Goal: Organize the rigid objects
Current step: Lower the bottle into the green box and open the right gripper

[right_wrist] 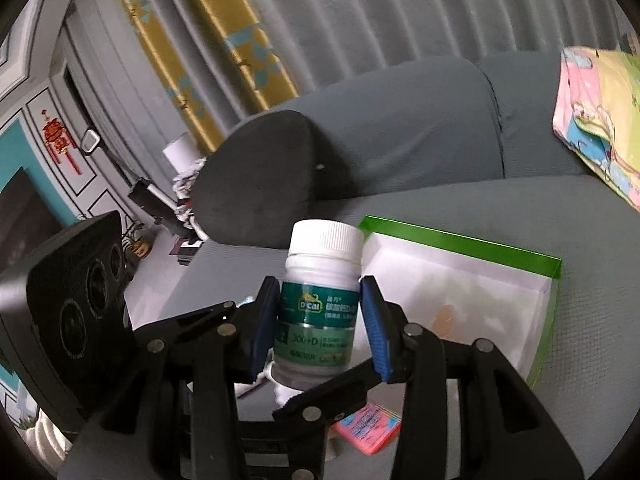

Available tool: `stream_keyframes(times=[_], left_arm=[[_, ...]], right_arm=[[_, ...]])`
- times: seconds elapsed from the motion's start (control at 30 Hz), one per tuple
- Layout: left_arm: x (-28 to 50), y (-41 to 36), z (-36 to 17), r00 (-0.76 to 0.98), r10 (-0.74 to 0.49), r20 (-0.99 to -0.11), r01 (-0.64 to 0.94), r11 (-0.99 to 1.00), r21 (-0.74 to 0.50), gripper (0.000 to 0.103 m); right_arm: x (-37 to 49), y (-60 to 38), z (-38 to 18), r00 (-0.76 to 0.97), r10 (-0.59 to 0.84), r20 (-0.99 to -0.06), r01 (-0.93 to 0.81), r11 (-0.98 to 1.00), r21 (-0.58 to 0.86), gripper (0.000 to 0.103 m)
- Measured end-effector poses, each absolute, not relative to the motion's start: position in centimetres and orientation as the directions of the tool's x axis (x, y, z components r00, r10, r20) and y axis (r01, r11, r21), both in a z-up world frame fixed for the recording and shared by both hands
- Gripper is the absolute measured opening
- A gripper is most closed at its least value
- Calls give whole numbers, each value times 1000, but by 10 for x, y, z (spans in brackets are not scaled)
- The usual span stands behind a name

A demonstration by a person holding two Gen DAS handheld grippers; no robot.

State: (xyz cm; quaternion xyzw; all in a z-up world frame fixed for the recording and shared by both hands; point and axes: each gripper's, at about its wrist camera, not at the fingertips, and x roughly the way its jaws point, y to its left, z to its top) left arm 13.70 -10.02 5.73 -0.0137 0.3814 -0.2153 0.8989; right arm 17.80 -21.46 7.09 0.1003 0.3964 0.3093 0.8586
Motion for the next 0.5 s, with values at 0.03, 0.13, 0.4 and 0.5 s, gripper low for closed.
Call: stream_keyframes(times=[0.03, 0.13, 0.4, 0.5], left_arm=[[142, -102, 49, 606, -395, -691, 370, 908, -195, 49], [156, -106, 23, 574, -389, -721, 353, 912, -211, 49], [173, -112, -21, 508, -372, -777, 326, 918, -227, 49], [167, -108, -25, 505, -354, -787, 306, 926, -220, 53]], right_arm=[[184, -215, 61, 487, 608, -627, -440, 791, 425, 41], [195, -217, 34, 471, 601, -645, -407, 797, 446, 41], [204, -222, -10, 440, 573, -691, -333, 819, 467, 50], [200, -228, -12, 460, 558, -691, -307, 830, 465, 62]])
